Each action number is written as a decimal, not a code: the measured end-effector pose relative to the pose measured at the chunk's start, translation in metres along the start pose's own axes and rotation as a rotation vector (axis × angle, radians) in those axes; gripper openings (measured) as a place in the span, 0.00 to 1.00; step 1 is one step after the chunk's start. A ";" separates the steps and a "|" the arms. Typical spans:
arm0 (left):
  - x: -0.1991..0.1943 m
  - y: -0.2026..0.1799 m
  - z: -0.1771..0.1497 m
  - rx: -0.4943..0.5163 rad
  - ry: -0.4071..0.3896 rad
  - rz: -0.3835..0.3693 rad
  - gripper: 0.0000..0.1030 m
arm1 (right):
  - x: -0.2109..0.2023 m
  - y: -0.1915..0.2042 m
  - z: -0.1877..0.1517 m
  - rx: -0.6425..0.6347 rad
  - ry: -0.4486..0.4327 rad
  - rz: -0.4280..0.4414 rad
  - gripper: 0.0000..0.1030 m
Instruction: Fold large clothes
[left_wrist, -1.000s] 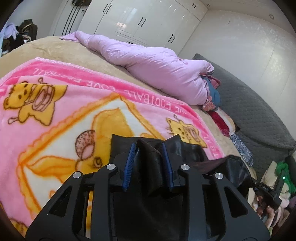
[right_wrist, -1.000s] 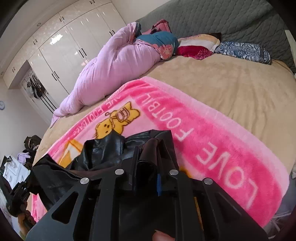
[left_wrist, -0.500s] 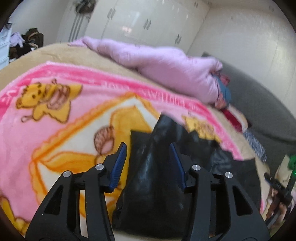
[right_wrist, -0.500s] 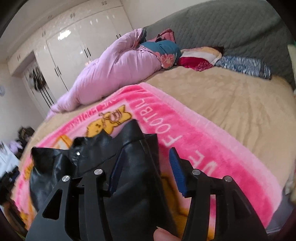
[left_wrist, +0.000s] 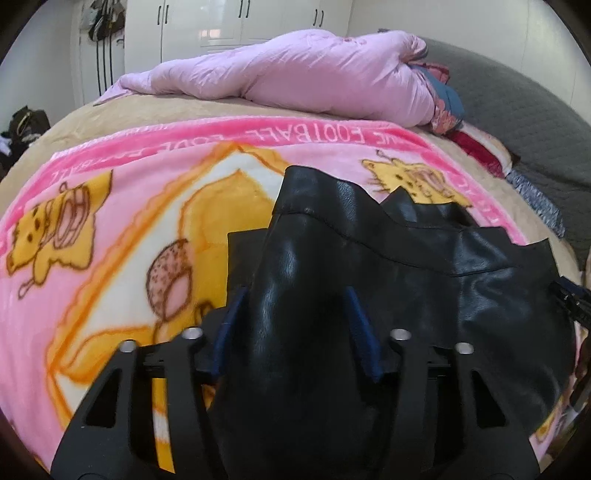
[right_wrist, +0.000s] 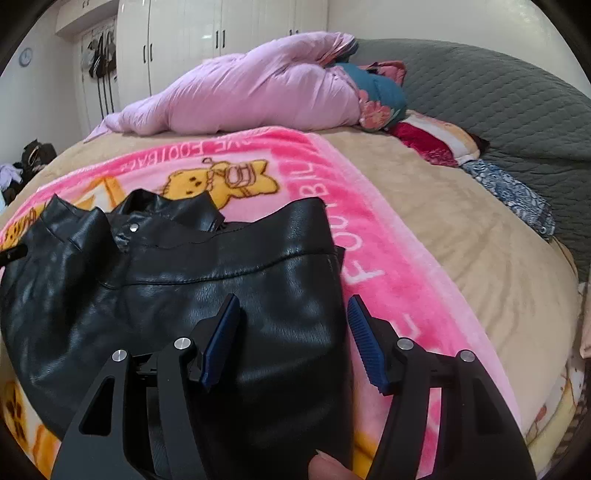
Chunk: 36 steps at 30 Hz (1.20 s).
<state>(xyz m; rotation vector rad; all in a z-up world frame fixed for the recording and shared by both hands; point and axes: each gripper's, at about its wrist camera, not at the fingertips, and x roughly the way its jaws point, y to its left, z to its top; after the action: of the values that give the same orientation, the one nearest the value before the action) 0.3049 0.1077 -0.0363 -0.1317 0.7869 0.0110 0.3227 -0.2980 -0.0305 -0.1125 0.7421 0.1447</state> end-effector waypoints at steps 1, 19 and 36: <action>0.002 0.000 0.000 0.001 -0.003 0.001 0.29 | 0.006 -0.001 0.001 0.007 0.011 0.005 0.57; -0.046 0.008 0.021 -0.098 -0.233 -0.049 0.07 | -0.036 -0.041 0.031 0.313 -0.212 0.169 0.06; 0.009 0.013 0.021 -0.111 -0.134 0.050 0.11 | 0.028 -0.045 0.034 0.375 -0.078 0.107 0.07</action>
<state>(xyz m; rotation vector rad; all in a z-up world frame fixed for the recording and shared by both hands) 0.3254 0.1226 -0.0299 -0.2147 0.6552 0.1100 0.3734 -0.3349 -0.0220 0.2890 0.6867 0.1086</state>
